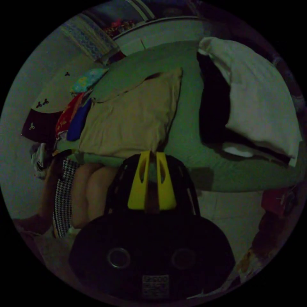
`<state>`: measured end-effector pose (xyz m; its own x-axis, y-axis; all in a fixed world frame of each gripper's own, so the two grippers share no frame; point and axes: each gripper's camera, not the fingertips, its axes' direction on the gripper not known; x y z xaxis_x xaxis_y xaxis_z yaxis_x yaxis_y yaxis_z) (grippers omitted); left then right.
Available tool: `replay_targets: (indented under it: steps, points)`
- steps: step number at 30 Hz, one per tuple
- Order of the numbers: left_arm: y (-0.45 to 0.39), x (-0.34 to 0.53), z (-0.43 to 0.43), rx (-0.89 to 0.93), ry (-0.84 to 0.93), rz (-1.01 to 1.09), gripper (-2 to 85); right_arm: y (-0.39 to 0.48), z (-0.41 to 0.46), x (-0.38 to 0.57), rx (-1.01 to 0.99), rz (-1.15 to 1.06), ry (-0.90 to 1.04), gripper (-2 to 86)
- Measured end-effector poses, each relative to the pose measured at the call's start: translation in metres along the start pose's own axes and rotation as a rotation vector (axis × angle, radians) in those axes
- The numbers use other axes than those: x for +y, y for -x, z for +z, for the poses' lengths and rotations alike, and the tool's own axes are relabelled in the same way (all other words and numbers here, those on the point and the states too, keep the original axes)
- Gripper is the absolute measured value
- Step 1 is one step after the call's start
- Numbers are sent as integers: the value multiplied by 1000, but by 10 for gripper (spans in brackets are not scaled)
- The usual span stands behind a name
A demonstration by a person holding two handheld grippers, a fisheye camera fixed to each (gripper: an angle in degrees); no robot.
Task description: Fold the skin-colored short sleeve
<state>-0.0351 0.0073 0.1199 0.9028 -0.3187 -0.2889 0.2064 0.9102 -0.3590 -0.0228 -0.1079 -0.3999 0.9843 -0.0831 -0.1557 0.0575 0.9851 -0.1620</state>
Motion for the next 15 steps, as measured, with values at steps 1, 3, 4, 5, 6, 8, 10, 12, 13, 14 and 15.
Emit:
replay_targets:
  steps: [1, 3, 4, 5, 6, 8, 10, 12, 13, 14, 15]
  points:
    - [-20, 3, -2, -30, -2, 41, 84, -1, -3, -1, 5, -6, -7, 32]
    - [-56, 7, -1, -66, 5, 120, 91, -6, -13, -5, 29, -33, -11, 44]
    - [-85, 10, 2, -73, 10, 189, 98, -8, -15, -5, 38, -33, -13, 45]
    - [-116, 13, 7, -73, 21, 265, 109, -10, -20, -6, 58, -31, -24, 47]
    - [-132, 14, 11, -73, 31, 304, 116, -13, -25, -5, 82, -33, -37, 48]
    - [-198, 21, 30, -46, 81, 450, 147, -16, -33, -4, 126, -32, -57, 48]
    - [-249, 28, 46, -21, 95, 560, 157, -19, -41, -3, 156, -38, -73, 50]
    - [-296, 33, 64, -26, 117, 647, 162, -27, -51, -4, 179, -25, -82, 53]
    - [-324, 37, 75, -18, 121, 686, 162, -30, -53, -4, 183, -20, -85, 52]
    - [-352, 39, 87, -1, 130, 718, 163, -36, -58, -5, 185, -10, -94, 52]
    - [-364, 41, 92, 4, 137, 731, 162, -42, -63, -7, 177, -4, -103, 51]
